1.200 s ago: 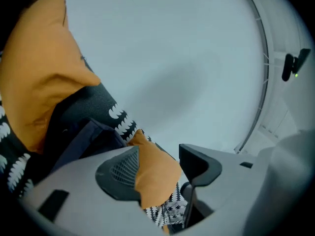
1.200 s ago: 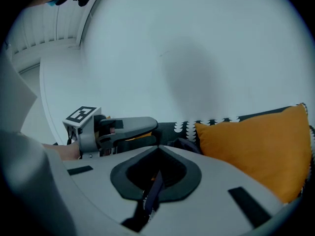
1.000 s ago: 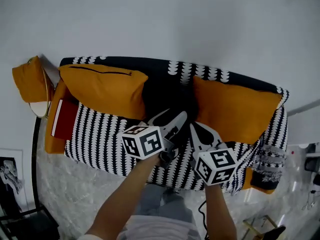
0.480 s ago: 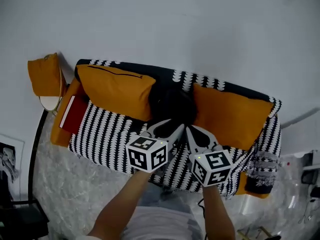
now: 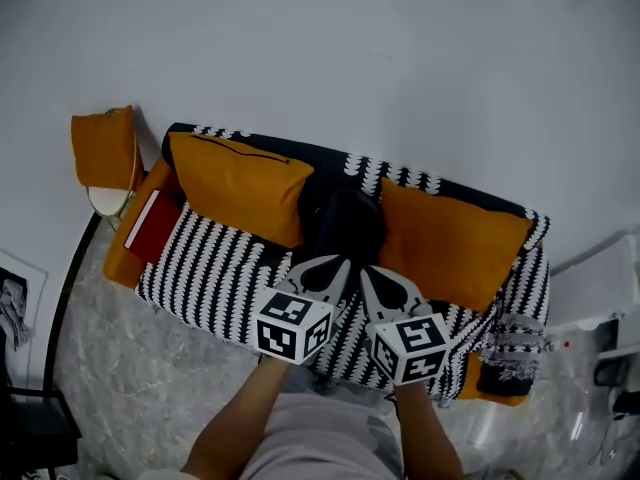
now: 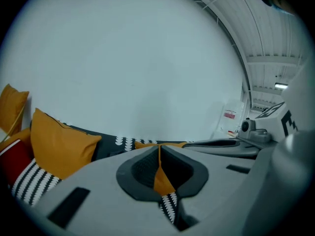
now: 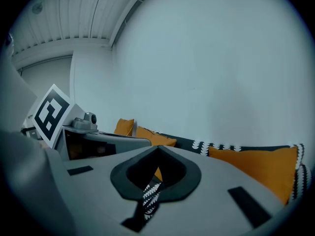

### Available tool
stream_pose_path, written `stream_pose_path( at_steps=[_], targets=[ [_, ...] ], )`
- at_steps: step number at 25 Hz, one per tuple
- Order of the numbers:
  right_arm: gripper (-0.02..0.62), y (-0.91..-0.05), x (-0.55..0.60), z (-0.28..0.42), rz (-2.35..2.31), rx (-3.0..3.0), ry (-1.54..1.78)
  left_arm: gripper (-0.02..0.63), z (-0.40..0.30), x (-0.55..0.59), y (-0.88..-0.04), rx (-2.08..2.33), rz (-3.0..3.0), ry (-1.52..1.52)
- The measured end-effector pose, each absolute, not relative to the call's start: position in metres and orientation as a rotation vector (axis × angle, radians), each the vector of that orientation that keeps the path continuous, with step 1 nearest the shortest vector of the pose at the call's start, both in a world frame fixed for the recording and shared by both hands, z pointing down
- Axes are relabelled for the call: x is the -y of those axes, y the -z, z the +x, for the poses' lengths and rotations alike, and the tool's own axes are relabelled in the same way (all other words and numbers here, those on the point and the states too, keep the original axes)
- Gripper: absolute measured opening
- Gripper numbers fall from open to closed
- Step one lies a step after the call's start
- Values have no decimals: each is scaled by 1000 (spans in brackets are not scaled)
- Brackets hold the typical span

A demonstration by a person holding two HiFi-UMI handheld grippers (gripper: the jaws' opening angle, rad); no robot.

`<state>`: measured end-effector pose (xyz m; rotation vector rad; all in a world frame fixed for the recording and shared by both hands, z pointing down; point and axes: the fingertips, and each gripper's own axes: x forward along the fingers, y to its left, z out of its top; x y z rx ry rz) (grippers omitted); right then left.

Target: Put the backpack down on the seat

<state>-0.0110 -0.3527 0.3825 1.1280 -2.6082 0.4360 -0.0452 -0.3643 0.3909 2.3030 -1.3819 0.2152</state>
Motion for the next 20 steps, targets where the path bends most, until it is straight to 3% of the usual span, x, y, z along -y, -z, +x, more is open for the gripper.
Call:
stream_pose_path(
  at_steps=[20],
  targets=[
    [2,-377,350,-4,1110,2638,-411,6,-26,355,-392,1385,2326,-240]
  ],
)
